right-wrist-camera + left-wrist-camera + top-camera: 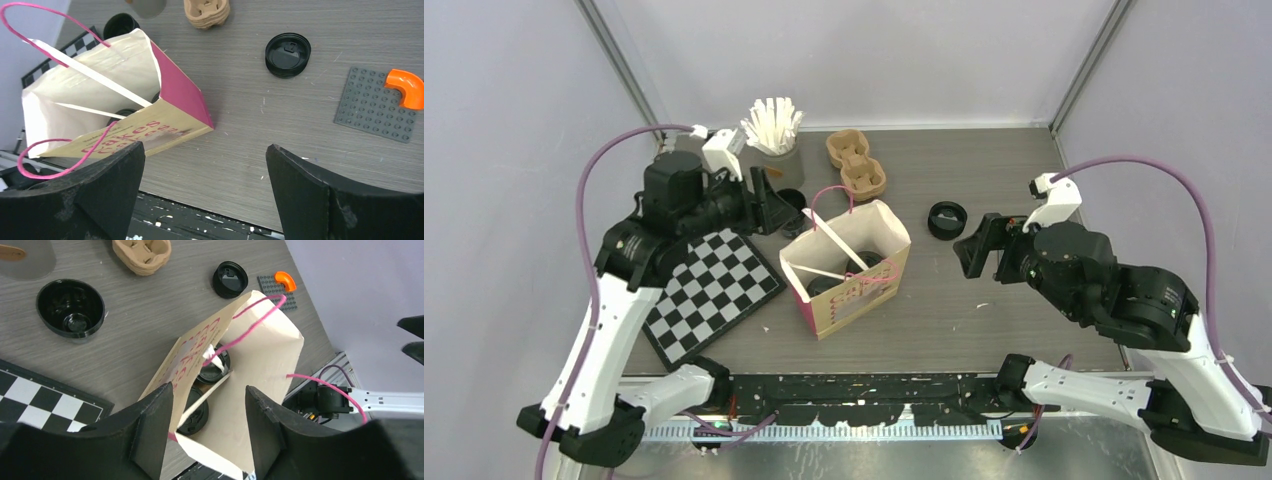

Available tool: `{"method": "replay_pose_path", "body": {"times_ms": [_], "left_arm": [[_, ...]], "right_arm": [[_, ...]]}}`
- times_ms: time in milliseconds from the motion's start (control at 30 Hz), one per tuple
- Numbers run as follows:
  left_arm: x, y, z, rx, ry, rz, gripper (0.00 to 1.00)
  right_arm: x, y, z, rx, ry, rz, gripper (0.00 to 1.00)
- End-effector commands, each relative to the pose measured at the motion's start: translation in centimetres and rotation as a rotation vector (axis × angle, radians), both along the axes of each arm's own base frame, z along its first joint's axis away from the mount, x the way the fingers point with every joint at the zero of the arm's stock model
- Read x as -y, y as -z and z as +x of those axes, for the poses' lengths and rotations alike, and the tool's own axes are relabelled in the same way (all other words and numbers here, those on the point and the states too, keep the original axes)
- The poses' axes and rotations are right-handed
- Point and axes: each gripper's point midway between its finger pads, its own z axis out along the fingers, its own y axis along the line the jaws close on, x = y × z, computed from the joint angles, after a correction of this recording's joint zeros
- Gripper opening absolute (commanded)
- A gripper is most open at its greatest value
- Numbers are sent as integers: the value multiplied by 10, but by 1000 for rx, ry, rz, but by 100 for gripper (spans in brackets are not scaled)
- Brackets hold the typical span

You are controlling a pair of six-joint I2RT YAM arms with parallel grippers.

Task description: Pack the takeout coffee

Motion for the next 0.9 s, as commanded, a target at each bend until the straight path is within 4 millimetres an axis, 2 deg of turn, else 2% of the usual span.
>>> {"method": "replay_pose_path", "body": {"times_ms": [0,133,200,300,467,600,867], "left_arm": [[17,-10,15,28,48,-39,53],[24,8,30,-91,1,-50,32],[21,15,36,-139,-51,-47,26],[25,21,38,-174,-49,-58,23],[43,28,37,-228,22,-112,20],[61,14,30,-205,129,-211,18],[69,8,13,-208,234,-244,18]], "right_arm": [[-10,-25,3,42,0,129,94],[-11,-30,2,57,-18,121,93],[-9,-32,2,64,-22,114,93],[-8,-34,1,74,-29,113,93],[-4,-36,-1,89,-32,113,93],[2,-35,-4,96,-31,105,93],[5,-33,-5,104,-39,101,93]]}}
